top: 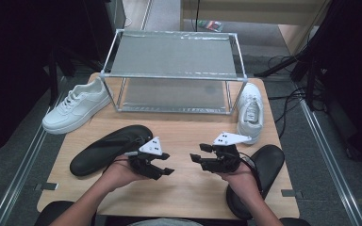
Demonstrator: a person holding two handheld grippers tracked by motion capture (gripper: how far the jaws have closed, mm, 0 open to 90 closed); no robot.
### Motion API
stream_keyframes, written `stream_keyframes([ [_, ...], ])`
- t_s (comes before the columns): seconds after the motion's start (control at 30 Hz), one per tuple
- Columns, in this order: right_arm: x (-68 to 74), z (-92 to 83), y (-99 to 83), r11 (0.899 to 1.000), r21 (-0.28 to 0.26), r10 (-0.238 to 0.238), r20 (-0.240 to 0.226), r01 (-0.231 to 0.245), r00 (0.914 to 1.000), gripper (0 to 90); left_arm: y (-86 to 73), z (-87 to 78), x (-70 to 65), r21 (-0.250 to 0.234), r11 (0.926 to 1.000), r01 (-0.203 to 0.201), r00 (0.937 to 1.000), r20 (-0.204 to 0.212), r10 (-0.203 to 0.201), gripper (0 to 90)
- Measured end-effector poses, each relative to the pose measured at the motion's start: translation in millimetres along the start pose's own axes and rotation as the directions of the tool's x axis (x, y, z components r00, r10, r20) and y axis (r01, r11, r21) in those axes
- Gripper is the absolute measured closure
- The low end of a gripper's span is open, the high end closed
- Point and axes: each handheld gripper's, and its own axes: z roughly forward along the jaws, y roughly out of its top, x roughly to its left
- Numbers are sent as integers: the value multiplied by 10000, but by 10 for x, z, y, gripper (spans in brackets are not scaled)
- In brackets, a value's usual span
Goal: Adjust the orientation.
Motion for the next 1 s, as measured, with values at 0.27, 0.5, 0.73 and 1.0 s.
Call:
stream_keyframes([
  [0.27,-45,85,21,9920,1095,671,-323,-632,9972,180,-97,-128,99,-20,9982,596,9982,31,-596,516],
  [0.5,46,55,3,9928,1183,224,-212,-198,9995,222,-120,-114,136,282,9933,1118,9931,311,-1127,534],
  [0.73,10,-38,1,9980,634,-56,-221,70,9997,396,-37,-128,165,409,9932,1087,9936,275,-1098,389],
  [1.0,-70,-71,-7,9977,556,-397,-8,397,9992,461,-22,-191,234,196,9914,1292,9889,718,-1303,292],
])
